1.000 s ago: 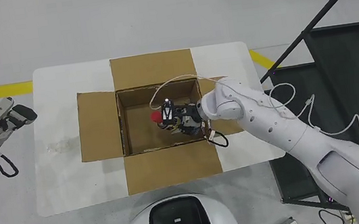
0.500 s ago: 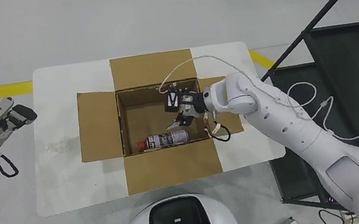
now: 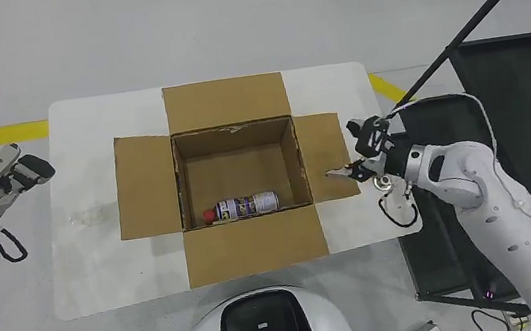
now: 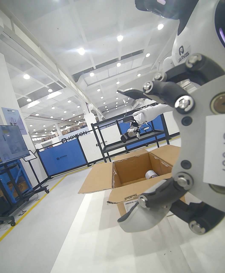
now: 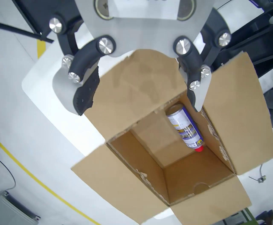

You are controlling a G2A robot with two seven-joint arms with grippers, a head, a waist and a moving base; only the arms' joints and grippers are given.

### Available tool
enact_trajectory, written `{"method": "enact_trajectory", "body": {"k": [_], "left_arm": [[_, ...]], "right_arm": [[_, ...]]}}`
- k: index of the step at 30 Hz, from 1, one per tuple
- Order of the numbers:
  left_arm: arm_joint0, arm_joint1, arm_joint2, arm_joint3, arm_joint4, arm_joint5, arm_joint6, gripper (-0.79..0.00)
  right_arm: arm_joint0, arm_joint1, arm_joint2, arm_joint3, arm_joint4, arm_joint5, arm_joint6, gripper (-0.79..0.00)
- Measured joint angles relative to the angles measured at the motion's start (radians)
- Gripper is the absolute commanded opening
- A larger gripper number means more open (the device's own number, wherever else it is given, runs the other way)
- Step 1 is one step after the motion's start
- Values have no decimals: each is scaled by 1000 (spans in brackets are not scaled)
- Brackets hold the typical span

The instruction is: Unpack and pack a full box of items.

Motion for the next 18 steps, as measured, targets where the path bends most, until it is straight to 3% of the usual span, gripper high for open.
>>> {"method": "enact_trajectory", "body": {"k": [5,18], "left_arm": [[0,0,0,0,0,0,0,0],[0,0,0,0,0,0,0,0]], "right_arm": [[-107,7,87,4,-39,14,-49,0],[-110,7,89,2,-40,12,-48,0]]}}
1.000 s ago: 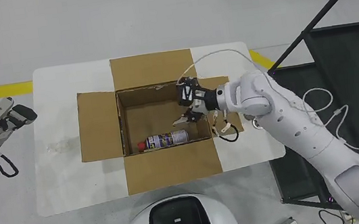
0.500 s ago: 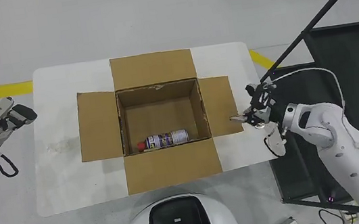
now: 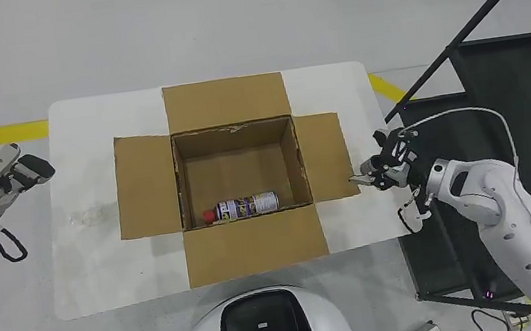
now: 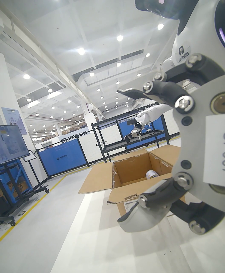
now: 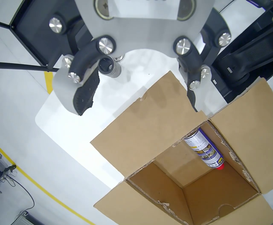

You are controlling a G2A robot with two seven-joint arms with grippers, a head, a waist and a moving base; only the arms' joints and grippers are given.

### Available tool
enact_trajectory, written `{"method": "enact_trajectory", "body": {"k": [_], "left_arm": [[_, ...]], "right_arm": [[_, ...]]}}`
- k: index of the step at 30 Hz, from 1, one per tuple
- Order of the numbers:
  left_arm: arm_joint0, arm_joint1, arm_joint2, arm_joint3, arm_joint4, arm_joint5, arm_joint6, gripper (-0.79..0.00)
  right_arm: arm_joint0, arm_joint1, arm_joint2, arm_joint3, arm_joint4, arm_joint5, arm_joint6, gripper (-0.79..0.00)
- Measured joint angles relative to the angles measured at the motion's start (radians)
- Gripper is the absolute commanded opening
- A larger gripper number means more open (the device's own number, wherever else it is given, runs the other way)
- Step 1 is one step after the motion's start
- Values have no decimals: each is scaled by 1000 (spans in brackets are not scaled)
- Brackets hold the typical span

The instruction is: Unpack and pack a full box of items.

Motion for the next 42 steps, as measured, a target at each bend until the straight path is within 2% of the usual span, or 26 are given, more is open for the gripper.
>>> {"method": "enact_trajectory", "body": {"k": [5,10,14,16,17,20,27,29,33,42], "left_arm": [[0,0,0,0,0,0,0,0],[0,0,0,0,0,0,0,0],[0,0,0,0,0,0,0,0],[0,0,0,0,0,0,0,0],[0,0,0,0,0,0,0,0],[0,0,0,0,0,0,0,0],[0,0,0,0,0,0,0,0],[0,0,0,0,0,0,0,0],[0,0,0,0,0,0,0,0],[0,0,0,0,0,0,0,0]], "right_arm": [[-6,1,23,26,34,5,-3,0],[-21,6,79,171,80,-16,14,0],[-10,6,73,289,58,-14,10,0],[10,3,49,348,43,-13,6,0],[21,2,37,371,36,-11,4,-58],[67,-5,-7,447,20,2,0,-102],[197,-25,-113,630,-3,23,8,-120],[229,-30,-134,672,-4,26,12,-166],[295,-43,-182,754,-14,29,13,-188],[376,-63,-253,870,-27,4,-4,-240]]}}
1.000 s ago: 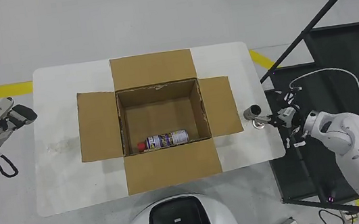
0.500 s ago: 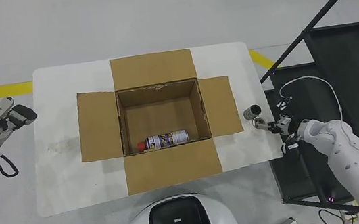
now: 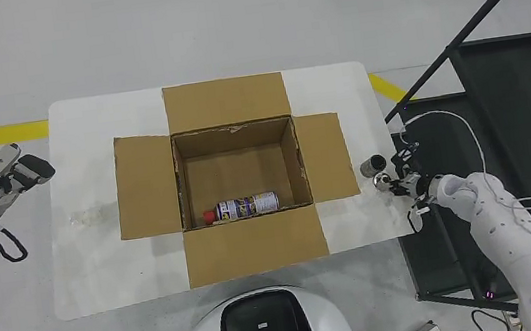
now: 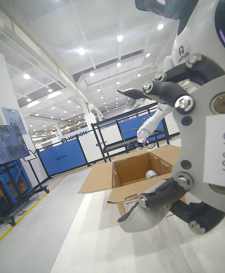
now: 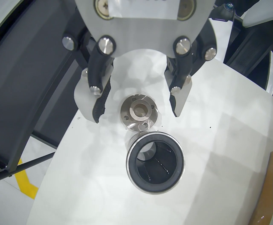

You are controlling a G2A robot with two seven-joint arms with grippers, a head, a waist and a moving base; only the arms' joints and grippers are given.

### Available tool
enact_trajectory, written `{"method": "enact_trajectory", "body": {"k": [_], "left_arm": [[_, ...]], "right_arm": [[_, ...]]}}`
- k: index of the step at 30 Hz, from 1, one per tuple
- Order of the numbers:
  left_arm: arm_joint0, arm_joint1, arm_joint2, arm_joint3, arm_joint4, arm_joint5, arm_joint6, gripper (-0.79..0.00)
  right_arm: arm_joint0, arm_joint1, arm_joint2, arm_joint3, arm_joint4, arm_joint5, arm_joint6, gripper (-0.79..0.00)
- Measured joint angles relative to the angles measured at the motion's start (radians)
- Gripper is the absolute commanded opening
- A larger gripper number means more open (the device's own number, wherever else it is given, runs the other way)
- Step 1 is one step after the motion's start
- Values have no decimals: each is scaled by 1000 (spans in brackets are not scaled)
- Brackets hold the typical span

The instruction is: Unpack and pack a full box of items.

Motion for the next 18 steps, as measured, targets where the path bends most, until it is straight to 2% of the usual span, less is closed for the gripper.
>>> {"method": "enact_trajectory", "body": {"k": [1,4,11,14,18], "left_arm": [[0,0,0,0,0,0,0,0],[0,0,0,0,0,0,0,0],[0,0,0,0,0,0,0,0],[0,0,0,0,0,0,0,0],[0,0,0,0,0,0,0,0]], "right_arm": [[5,-1,-5,7,-2,-2,-4,-265],[20,-5,-19,27,-13,-5,-14,-425],[44,-9,-45,49,-62,7,-39,-696],[47,-10,-54,48,-87,21,-53,-779],[45,-10,-60,43,-111,37,-75,-785]]}}
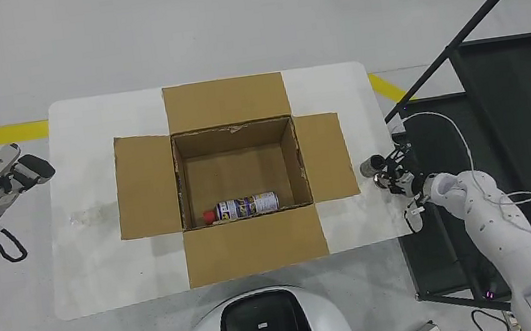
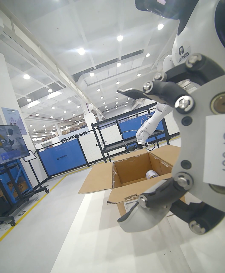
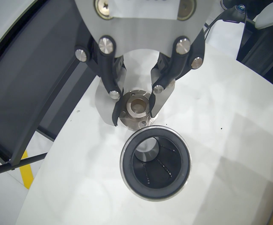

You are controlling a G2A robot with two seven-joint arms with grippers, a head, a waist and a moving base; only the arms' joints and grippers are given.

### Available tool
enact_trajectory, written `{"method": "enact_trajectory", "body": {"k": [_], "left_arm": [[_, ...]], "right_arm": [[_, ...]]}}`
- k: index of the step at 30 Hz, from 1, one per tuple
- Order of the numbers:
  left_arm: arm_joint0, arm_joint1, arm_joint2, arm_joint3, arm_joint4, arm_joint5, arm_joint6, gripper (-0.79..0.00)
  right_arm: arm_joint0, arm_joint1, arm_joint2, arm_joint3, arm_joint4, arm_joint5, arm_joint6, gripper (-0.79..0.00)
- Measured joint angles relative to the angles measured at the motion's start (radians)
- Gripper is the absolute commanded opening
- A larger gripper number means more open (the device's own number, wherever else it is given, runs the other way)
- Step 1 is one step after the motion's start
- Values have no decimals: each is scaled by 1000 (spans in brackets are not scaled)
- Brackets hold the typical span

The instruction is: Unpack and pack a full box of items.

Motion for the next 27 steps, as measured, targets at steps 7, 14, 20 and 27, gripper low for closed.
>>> {"method": "enact_trajectory", "body": {"k": [7,14,20,27], "left_arm": [[0,0,0,0,0,0,0,0],[0,0,0,0,0,0,0,0],[0,0,0,0,0,0,0,0],[0,0,0,0,0,0,0,0]], "right_arm": [[-25,12,27,-25,-16,3,-31,-785],[-101,42,105,-107,-14,-45,-44,-785],[-209,74,236,-245,82,-122,-46,-785],[-328,99,381,-445,315,-233,32,-785]]}}
